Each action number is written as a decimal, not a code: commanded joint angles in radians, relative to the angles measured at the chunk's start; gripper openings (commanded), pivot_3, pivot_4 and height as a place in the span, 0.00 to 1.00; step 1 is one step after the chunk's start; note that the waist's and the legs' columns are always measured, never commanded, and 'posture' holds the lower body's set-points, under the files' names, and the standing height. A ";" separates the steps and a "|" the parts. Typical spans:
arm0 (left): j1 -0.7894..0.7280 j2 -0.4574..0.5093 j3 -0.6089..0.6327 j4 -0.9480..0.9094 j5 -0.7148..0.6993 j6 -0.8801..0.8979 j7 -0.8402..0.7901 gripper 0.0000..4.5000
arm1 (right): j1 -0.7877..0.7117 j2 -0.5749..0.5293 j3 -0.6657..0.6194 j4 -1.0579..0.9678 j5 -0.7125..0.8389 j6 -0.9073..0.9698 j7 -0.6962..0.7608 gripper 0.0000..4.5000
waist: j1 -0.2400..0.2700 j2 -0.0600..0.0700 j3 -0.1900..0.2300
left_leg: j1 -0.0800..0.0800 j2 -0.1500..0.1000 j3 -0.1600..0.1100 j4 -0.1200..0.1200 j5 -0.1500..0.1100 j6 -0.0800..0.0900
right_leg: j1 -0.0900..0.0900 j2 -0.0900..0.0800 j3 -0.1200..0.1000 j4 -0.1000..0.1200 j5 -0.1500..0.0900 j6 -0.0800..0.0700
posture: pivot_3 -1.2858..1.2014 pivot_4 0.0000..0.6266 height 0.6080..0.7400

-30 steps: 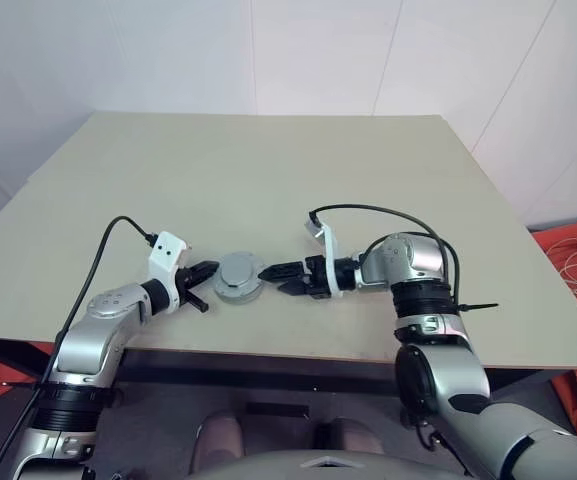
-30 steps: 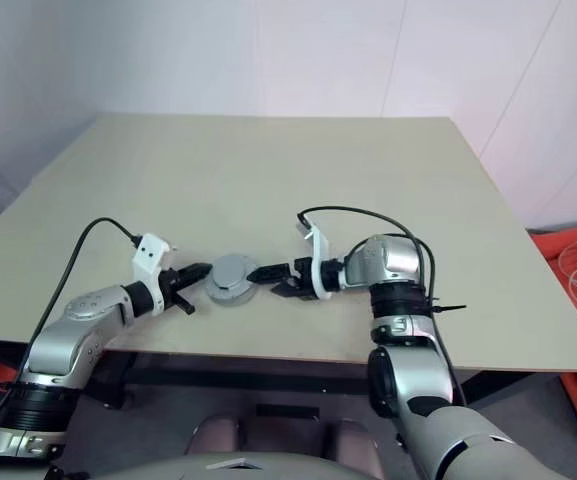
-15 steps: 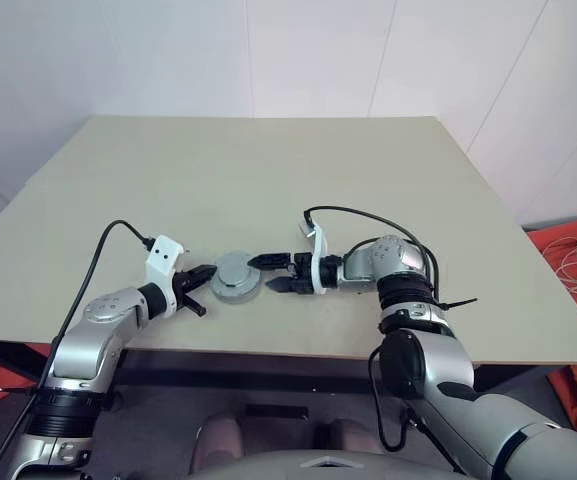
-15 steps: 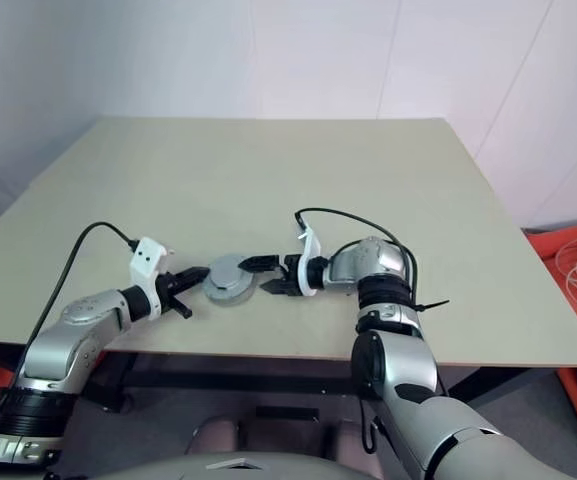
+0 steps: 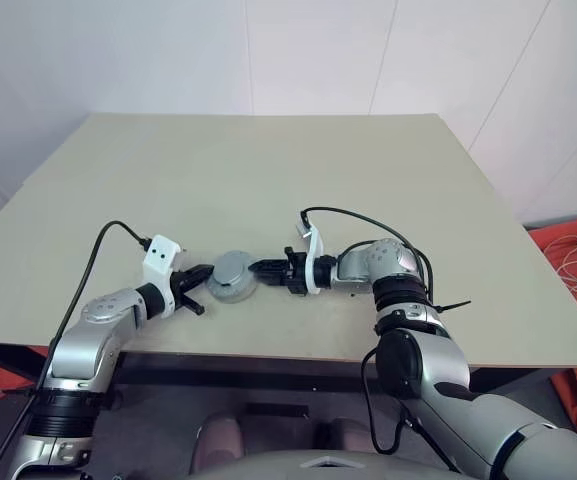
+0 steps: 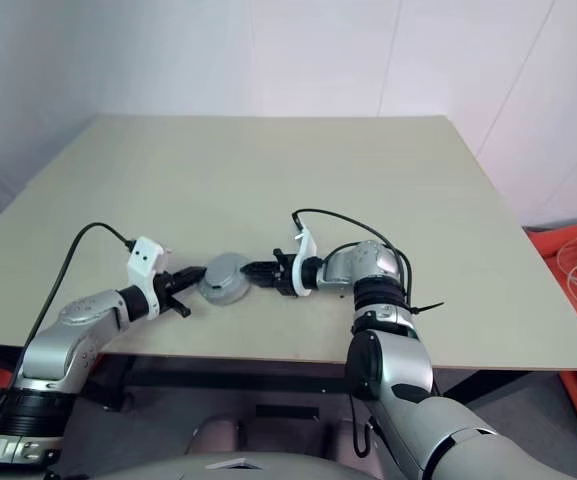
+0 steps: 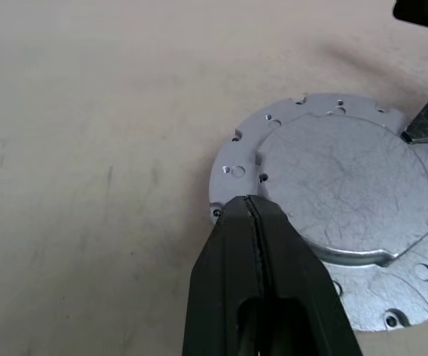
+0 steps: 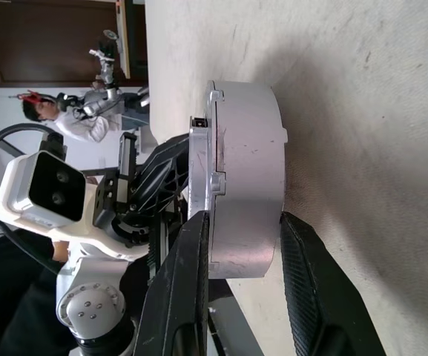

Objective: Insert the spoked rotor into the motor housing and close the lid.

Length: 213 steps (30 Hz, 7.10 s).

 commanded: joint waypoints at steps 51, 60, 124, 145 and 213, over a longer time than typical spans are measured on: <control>0.096 -0.228 0.404 0.006 -1.265 0.397 0.420 1.00 | -0.118 -0.002 -0.145 -0.192 0.323 0.194 -0.066 0.26 | 0.015 -0.004 0.001 | -0.014 0.000 0.000 0.003 0.000 0.000 | -0.010 0.002 -0.002 -0.001 0.002 -0.002 | 0.52 0.00 1.00; 0.075 -0.217 0.372 -0.004 -1.280 0.379 0.423 1.00 | -0.094 -0.003 -0.095 -0.203 0.385 0.194 -0.097 0.26 | 0.015 -0.004 0.001 | -0.014 0.000 0.000 0.004 0.000 0.000 | -0.010 0.002 -0.002 0.000 0.002 -0.002 | 0.52 0.00 1.00; -0.285 -0.189 0.627 0.332 -0.877 -0.207 0.763 0.47 | 0.000 -0.227 0.216 -0.290 0.193 -0.087 0.036 1.00 | 0.012 -0.012 0.001 | -0.013 -0.001 -0.003 0.016 0.000 -0.001 | -0.005 0.002 -0.002 0.009 0.002 0.000 | 0.52 0.00 1.00; -0.498 -0.228 0.673 0.502 -0.812 -0.234 0.861 0.47 | 0.179 -0.442 0.615 -0.682 0.020 -0.475 0.362 1.00 | 0.051 -0.026 0.002 | -0.014 -0.001 -0.005 0.019 0.000 0.000 | -0.004 0.001 -0.004 0.009 0.005 0.004 | 0.52 0.00 1.00; -0.146 0.176 -0.178 0.049 -0.052 -0.305 0.270 0.99 | 0.330 -0.487 0.574 -0.498 -0.277 -1.193 0.490 1.00 | 0.022 -0.022 0.003 | -0.012 0.000 -0.004 0.026 -0.004 0.008 | -0.001 0.000 -0.003 0.011 0.003 0.001 | 0.52 0.00 1.00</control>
